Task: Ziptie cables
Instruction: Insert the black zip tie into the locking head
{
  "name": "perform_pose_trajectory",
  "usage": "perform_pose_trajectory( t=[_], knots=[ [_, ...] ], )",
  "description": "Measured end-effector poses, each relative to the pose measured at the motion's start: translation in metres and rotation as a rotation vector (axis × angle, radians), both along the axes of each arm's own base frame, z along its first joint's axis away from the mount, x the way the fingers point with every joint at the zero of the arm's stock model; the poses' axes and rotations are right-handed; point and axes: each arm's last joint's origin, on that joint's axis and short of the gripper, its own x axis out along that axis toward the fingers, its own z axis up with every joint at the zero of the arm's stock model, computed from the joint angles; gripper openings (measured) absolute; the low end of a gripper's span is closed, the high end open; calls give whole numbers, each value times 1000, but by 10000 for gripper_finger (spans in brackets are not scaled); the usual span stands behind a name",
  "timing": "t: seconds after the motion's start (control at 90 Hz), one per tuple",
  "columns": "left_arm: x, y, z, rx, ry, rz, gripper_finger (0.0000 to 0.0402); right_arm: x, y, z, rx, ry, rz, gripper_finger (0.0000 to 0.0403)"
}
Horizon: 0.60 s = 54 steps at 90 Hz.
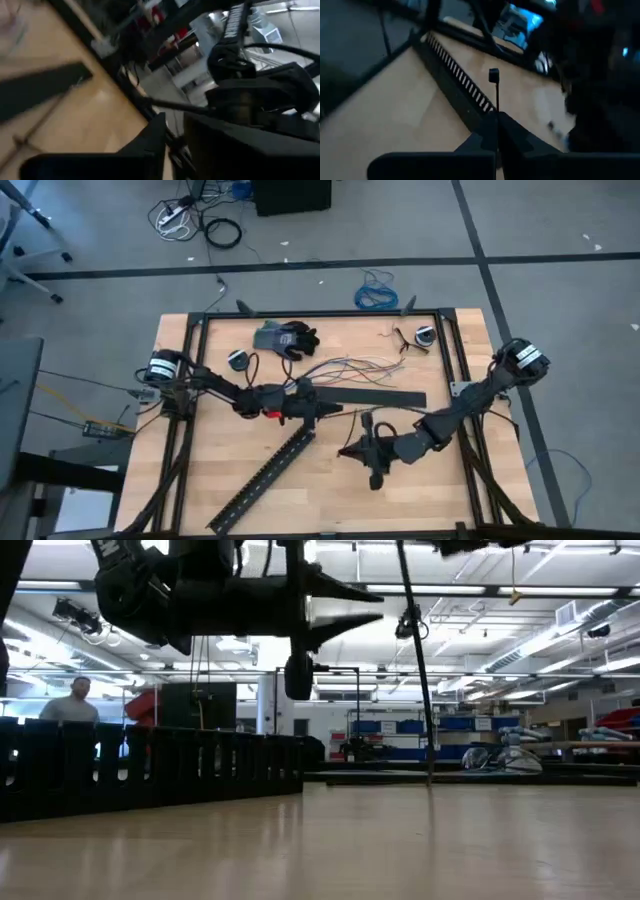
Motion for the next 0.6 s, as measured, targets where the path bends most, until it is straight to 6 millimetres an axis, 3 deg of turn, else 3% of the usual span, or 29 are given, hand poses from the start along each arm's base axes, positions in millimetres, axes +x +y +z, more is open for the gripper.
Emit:
perform_pose_trajectory(
  t=[0.256, 0.6],
  knots=[
    [0, 0, -12, -220, 142, -57, 150, -16, 22, 9, -314, -94, 8, 0],
    [-2, -11, -11, -513, 150, -75, 158, -17, 23, 11, -455, -107, -5, 0]
  ],
)
